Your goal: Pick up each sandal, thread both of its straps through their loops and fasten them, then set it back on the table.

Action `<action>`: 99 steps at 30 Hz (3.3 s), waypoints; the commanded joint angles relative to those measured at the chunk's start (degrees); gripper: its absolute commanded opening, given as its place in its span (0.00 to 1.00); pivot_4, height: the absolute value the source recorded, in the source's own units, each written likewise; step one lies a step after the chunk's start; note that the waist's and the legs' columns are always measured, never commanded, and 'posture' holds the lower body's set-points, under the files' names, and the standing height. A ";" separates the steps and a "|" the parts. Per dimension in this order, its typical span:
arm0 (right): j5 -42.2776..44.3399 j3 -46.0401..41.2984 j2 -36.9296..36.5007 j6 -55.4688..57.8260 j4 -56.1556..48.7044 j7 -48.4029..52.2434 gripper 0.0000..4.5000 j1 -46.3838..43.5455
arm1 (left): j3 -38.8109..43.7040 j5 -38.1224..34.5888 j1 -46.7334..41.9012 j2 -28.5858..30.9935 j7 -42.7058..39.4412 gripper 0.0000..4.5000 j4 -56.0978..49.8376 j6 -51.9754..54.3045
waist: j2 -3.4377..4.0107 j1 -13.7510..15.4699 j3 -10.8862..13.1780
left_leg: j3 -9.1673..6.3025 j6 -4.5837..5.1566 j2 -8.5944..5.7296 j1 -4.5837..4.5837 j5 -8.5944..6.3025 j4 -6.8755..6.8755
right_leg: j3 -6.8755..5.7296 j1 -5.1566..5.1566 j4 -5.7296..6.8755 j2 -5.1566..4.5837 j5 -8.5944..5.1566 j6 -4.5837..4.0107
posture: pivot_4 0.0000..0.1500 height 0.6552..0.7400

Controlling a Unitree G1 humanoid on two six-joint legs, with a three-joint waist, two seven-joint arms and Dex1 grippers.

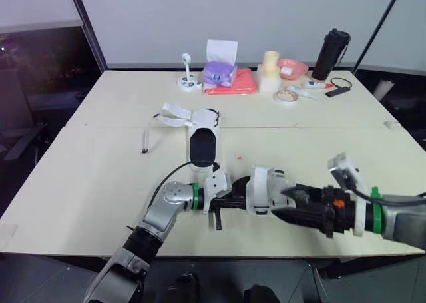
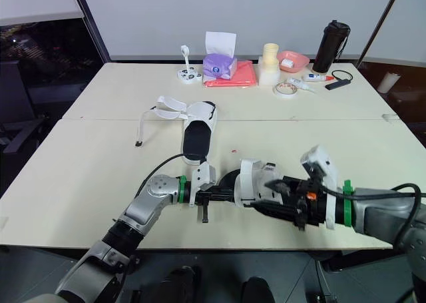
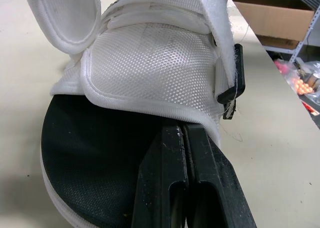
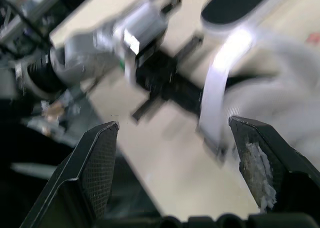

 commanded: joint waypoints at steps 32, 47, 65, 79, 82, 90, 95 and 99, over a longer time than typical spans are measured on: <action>-18.74 21.96 2.90 -16.68 9.06 2.55 0.85 -4.49 | -1.40 1.00 1.77 0.34 -0.07 0.00 -0.76 1.42 | 0.00 -0.10 0.01 | -0.01 0.00 0.00 0.01 0.00 0.03 | 0.00 0.00 -0.01 0.01 0.00 0.00 | 1.00 1.00; -20.60 27.28 1.59 -15.50 9.34 6.46 0.85 -6.89 | -1.22 1.07 1.72 0.42 0.22 0.00 -0.62 1.23 | 0.01 -0.10 0.01 | 0.00 0.00 0.01 0.00 0.00 0.01 | 0.00 -0.03 -0.01 0.00 0.01 0.00 | 1.00 1.00; -19.98 26.14 4.58 -12.03 16.00 5.91 0.67 -11.40 | -1.45 1.14 1.74 0.33 0.15 0.00 -0.54 0.97 | 0.02 -0.11 0.01 | 0.00 0.00 0.01 0.01 0.00 0.02 | 0.00 -0.03 0.00 0.01 0.01 0.00 | 1.00 1.00; -18.74 26.89 3.85 -8.55 16.05 7.13 0.01 -11.02 | -1.38 1.15 1.92 0.12 0.55 0.00 -0.60 1.00 | 0.02 -0.08 0.01 | -0.01 0.00 0.00 0.00 0.00 0.00 | 0.00 -0.04 0.00 0.01 0.01 0.00 | 1.00 1.00; -18.91 28.61 1.73 -8.76 12.69 9.27 0.01 -7.37 | -1.41 1.13 2.04 0.18 0.56 0.00 -0.78 1.09 | 0.02 -0.03 0.01 | -0.01 0.00 -0.01 0.00 0.00 0.01 | 0.00 -0.03 0.00 0.01 0.01 0.00 | 1.00 1.00; -22.85 31.59 -8.26 -17.21 4.10 18.12 0.01 2.95 | -1.64 0.97 2.68 0.70 0.13 0.00 -1.97 1.67 | 0.03 -0.07 0.01 | 0.04 -0.01 0.00 0.01 0.00 0.03 | 0.00 0.00 -0.01 0.00 0.00 0.02 | 1.00 1.00; -22.32 29.18 -10.00 -19.34 2.51 19.06 0.01 3.80 | -1.70 0.93 3.00 0.98 0.07 0.00 -2.45 1.98 | 0.02 -0.03 0.02 | 0.03 -0.01 0.01 0.00 -0.02 0.00 | 0.00 -0.01 -0.04 0.00 -0.01 0.02 | 1.00 1.00; -19.75 24.08 -10.88 -18.94 0.95 18.90 0.01 2.84 | -1.74 0.87 3.37 0.97 0.17 0.00 -2.79 2.34 | 0.02 -0.03 0.02 | 0.03 0.00 0.01 -0.01 -0.03 0.00 | 0.00 -0.02 -0.04 0.00 -0.01 0.02 | 1.00 1.00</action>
